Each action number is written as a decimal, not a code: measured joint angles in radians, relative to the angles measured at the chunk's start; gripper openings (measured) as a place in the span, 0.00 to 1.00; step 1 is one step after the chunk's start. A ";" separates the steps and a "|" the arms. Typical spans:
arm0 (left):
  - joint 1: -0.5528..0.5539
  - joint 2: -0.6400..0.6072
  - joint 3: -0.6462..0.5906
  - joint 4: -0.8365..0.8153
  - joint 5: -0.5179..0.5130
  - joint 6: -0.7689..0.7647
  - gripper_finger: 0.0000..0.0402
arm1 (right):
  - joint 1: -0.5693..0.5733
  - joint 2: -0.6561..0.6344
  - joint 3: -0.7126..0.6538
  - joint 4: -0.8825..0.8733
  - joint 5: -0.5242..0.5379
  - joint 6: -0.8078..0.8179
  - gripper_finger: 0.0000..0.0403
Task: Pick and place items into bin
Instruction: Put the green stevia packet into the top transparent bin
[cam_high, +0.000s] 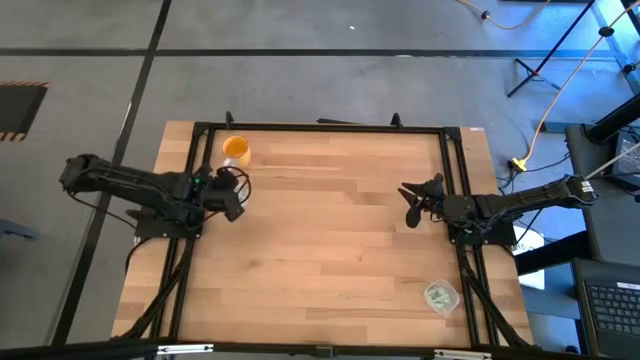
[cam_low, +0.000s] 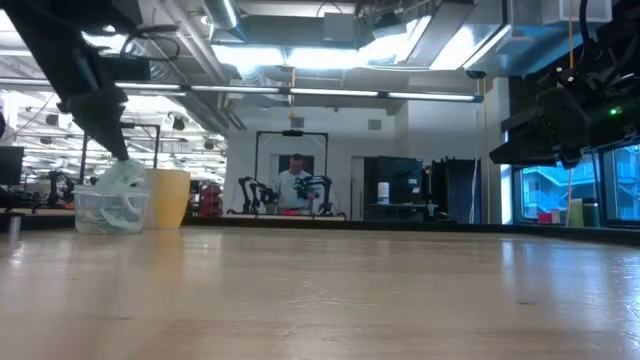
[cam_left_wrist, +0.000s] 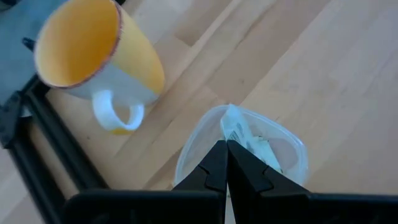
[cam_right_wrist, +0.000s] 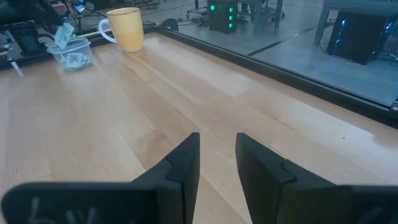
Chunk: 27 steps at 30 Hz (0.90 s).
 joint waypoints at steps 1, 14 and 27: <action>0.009 -0.003 -0.014 0.019 0.004 0.010 0.00 | 0.000 0.000 0.000 0.000 0.000 0.000 0.26; 0.101 -0.005 -0.066 0.147 0.051 0.065 0.00 | 0.000 0.000 0.000 0.000 0.001 -0.024 0.26; 0.111 0.040 -0.067 0.135 0.114 0.004 0.00 | 0.000 0.000 0.000 0.000 0.001 -0.027 0.26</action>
